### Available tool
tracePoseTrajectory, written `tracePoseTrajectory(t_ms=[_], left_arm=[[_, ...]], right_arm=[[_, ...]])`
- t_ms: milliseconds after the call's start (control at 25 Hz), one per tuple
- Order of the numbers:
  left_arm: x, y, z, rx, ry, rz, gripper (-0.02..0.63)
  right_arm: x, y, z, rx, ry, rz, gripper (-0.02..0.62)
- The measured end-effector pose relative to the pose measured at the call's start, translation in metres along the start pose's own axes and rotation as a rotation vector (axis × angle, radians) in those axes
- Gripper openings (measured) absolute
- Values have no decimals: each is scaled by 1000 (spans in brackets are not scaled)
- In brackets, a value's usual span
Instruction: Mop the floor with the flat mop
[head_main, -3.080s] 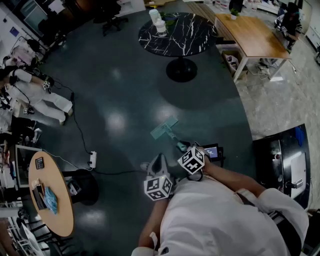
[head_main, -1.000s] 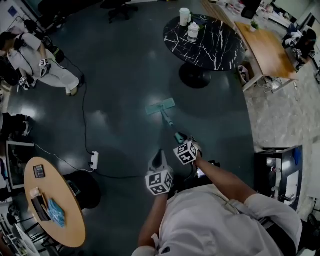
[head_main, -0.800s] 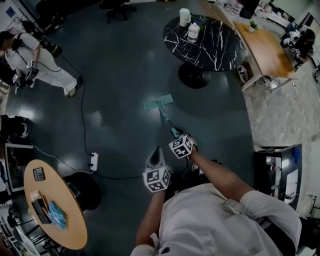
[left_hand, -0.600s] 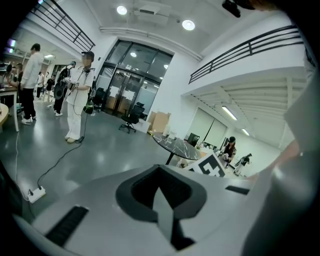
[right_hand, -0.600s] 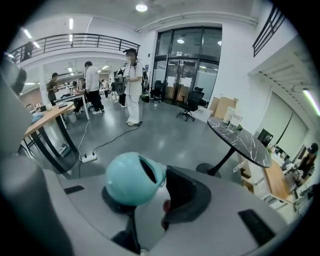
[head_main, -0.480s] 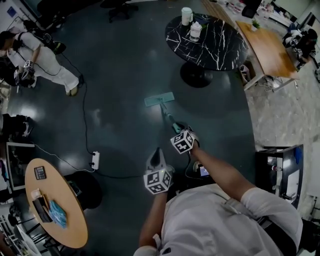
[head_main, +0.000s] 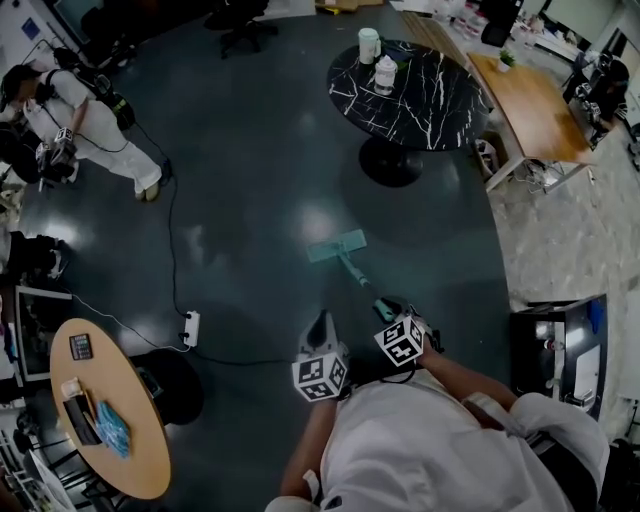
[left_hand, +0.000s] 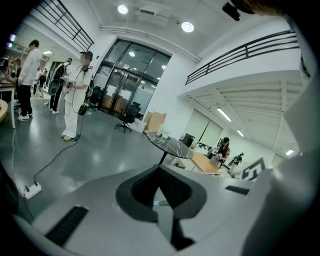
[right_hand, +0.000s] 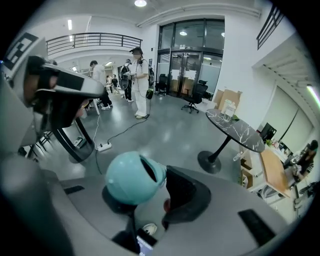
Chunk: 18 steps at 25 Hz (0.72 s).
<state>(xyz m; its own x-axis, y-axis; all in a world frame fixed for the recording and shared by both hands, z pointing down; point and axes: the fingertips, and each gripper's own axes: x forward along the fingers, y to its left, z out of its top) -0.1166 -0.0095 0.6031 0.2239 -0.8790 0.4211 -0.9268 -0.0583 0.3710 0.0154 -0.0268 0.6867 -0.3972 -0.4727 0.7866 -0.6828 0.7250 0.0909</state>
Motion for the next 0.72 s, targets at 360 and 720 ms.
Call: tracePoseTrajectory(t_ms=[360,720], left_arm=[[-2,4,2,-12,-12,28,5],[4,8,-1,-17,4,36,5]], right_arm=[[-36,9,-16,-8,-36,6,118],[22,-21,48,-22,-166,-58,106]])
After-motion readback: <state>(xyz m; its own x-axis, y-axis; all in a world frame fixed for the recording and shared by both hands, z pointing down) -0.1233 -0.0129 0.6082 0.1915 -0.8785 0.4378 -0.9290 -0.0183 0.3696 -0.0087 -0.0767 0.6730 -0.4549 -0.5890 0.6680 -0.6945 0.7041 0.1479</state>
